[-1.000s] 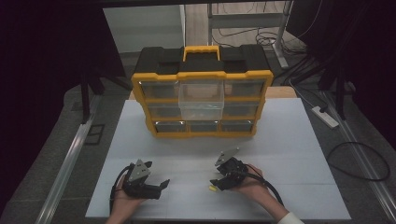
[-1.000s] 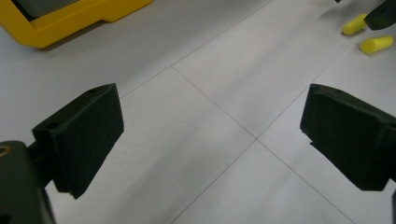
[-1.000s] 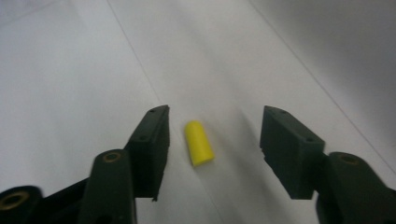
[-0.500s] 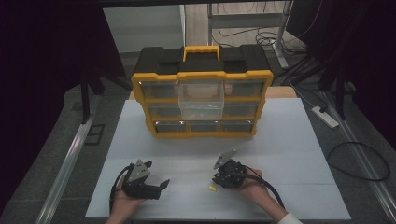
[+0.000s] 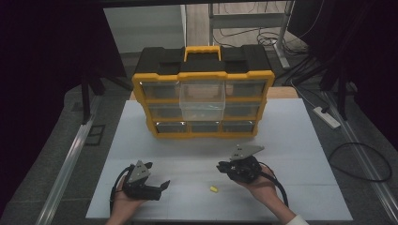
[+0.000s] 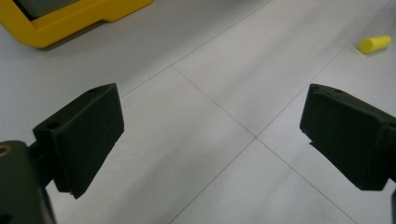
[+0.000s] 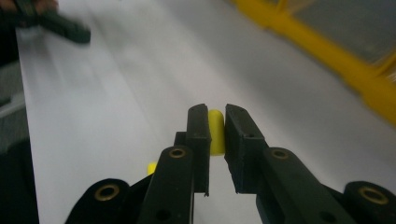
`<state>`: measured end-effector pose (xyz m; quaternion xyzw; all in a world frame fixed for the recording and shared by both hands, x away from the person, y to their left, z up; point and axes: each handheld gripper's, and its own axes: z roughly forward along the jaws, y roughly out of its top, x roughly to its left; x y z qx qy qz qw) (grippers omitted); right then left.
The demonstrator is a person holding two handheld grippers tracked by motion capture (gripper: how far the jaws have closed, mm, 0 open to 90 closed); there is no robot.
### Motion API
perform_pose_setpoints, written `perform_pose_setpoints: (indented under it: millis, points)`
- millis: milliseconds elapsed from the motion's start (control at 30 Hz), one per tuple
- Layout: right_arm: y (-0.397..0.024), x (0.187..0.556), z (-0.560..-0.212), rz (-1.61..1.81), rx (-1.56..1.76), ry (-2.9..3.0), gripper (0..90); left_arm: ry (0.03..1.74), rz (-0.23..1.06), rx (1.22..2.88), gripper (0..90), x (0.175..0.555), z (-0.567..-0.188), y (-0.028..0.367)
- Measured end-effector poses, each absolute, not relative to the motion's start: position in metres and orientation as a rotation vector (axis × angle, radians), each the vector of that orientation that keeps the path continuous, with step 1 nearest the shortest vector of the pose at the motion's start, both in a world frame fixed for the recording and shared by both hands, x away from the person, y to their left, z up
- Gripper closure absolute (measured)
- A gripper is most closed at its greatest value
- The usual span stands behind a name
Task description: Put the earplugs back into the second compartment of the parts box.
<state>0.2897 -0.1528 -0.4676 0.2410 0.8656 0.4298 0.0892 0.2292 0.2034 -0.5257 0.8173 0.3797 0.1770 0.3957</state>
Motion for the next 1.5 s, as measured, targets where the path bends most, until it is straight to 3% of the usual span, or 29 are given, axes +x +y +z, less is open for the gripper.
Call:
perform_pose_setpoints:
  millis: [433,1500]
  points:
    - [-0.182,0.28,-0.437,1.48,0.744,2.395,80.1,0.963,0.446,2.075,6.6,0.229,-0.526,0.203]
    - [-0.186,0.273,-0.384,1.648,0.66,2.206,80.1,0.966,0.453,2.066,6.6,0.228,-0.525,0.205]
